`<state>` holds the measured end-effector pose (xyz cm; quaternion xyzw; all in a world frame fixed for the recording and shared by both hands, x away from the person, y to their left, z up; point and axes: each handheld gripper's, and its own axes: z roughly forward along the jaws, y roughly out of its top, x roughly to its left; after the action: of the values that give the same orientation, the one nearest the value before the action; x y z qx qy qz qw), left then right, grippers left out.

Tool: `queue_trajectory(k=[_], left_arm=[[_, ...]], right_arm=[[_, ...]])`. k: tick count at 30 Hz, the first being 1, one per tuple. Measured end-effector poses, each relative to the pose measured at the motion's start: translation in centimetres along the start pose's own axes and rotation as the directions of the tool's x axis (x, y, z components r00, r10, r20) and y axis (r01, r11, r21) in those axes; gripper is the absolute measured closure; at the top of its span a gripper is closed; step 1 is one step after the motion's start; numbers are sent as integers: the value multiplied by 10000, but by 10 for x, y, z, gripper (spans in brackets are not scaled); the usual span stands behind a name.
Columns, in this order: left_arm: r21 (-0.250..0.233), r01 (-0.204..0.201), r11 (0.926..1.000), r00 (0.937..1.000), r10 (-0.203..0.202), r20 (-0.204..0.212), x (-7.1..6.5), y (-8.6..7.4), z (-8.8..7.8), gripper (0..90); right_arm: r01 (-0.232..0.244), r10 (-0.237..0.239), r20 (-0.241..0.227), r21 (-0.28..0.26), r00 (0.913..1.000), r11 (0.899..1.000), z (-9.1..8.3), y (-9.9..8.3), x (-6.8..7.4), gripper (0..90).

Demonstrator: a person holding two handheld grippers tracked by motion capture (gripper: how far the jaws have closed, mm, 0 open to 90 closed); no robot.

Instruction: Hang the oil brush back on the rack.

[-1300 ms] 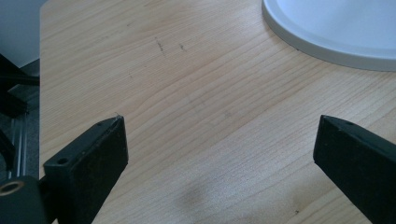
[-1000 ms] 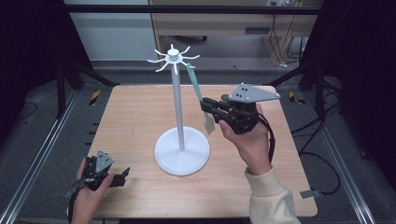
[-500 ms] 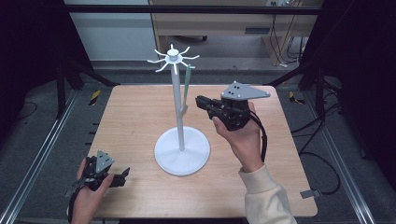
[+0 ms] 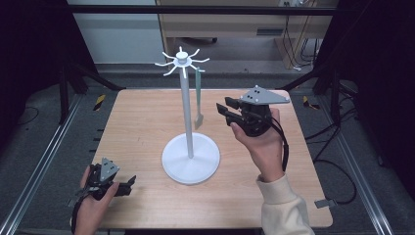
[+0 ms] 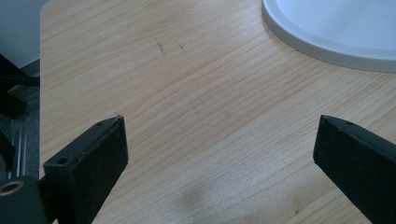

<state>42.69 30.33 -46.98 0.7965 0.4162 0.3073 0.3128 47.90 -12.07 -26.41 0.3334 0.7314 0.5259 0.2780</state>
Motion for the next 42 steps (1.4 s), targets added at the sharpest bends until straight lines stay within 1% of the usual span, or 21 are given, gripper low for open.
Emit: queue_trajectory(k=[3,8,10,12,13,14,15,17,18,21,22,24,25,26,28,33,37,39,40,41,42], left_arm=[[-4,26,10000,10000,-26,9,0,0,0,27],[0,34,10000,10000,-34,12,0,0,0,27],[11,35,10000,10000,-35,39,0,0,0,27],[28,25,10000,10000,-26,43,0,0,1,27],[25,28,10000,10000,-28,45,0,0,1,27],[16,38,10000,10000,-38,48,0,0,1,27],[12,41,10000,10000,-41,39,0,0,0,27],[8,43,10000,10000,-43,36,0,0,0,27],[8,40,10000,10000,-40,32,0,0,0,27],[13,47,10000,10000,-47,35,1,0,0,27],[13,47,10000,10000,-47,35,1,0,0,27],[5,48,10000,10000,-48,41,1,0,0,27],[10,52,10000,10000,-52,53,1,0,1,27],[10,52,10000,10000,-52,53,1,0,1,27],[7,53,10000,10000,-53,59,1,0,1,27],[-32,69,10000,9999,-69,85,1,0,0,26],[-36,76,10000,9999,-76,108,1,0,0,26],[-53,81,10000,9999,-81,117,1,0,0,26],[-60,80,10000,9999,-79,122,1,0,0,26],[-64,85,9999,9999,-84,121,2,0,0,26],[-69,92,9999,9999,-91,131,2,0,0,26]], right_arm=[[-9,-1,455,215,9990,9998,0,-1,-3,517],[-111,50,976,614,9952,9981,2,-5,-12,358],[-225,137,1095,796,9939,9966,4,-7,-17,292],[-309,210,1144,848,9932,9959,4,-9,-19,271],[-241,101,1382,1006,9903,9946,4,-12,-24,208],[-135,-33,1530,1084,9882,9940,4,-13,-27,196],[-137,-50,1677,1099,9858,9938,4,-14,-29,184],[-175,-24,1777,1101,9841,9938,3,-16,-32,167],[-290,61,1886,1189,9820,9925,1,-18,-39,130],[-456,204,2130,1142,9768,9924,-4,-22,-50,113],[-456,204,2130,1142,9768,9924,-4,-22,-50,113],[-663,400,2245,1106,9736,9917,-7,-25,-57,107],[-798,509,2351,1151,9706,9901,-9,-30,-64,101],[-823,517,2388,1200,9697,9894,-9,-32,-68,100],[-1025,657,2517,1357,9656,9854,-9,-39,-76,90],[-1417,955,2648,1609,9595,9768,-5,-56,-93,82],[-1656,1108,2747,1852,9551,9687,0,-68,-102,77],[-1661,1103,2761,1875,9548,9681,1,-71,-104,78],[-1776,1158,2862,2003,9511,9635,3,-77,-108,77],[-1776,1158,2862,2003,9511,9635,3,-77,-108,77],[-1774,1067,2998,2194,9480,9594,6,-83,-111,78]])
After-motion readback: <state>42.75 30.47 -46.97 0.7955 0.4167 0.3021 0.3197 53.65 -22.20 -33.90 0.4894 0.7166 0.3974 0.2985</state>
